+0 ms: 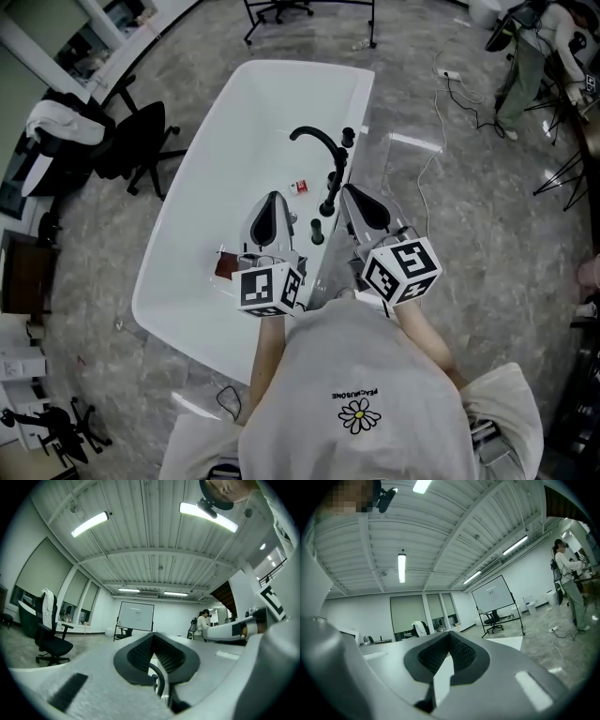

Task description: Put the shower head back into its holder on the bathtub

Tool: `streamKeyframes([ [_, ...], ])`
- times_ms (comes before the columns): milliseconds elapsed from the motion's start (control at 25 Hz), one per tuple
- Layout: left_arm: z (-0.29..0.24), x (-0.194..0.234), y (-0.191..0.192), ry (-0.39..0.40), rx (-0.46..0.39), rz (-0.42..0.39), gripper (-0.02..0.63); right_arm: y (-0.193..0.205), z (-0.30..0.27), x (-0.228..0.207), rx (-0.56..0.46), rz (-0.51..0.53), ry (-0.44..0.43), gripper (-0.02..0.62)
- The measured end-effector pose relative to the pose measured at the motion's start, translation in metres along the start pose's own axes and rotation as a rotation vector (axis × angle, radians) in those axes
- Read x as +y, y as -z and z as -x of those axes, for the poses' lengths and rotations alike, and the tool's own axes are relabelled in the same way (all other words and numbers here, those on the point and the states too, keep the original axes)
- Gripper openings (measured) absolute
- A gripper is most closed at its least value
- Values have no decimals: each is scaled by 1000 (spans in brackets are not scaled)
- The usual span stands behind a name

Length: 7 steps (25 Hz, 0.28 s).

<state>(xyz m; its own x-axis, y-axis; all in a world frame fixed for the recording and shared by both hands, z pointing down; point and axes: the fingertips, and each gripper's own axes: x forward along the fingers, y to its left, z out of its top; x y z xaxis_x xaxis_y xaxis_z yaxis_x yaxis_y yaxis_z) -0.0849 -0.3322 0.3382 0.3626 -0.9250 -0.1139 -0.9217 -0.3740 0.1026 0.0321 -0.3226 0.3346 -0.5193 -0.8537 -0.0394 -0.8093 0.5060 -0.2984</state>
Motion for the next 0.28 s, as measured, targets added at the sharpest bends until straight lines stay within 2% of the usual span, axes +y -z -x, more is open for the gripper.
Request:
streamKeyframes([
  [280, 2, 0, 5, 1, 0, -1, -3, 9, -4, 2, 0, -10, -10, 6],
])
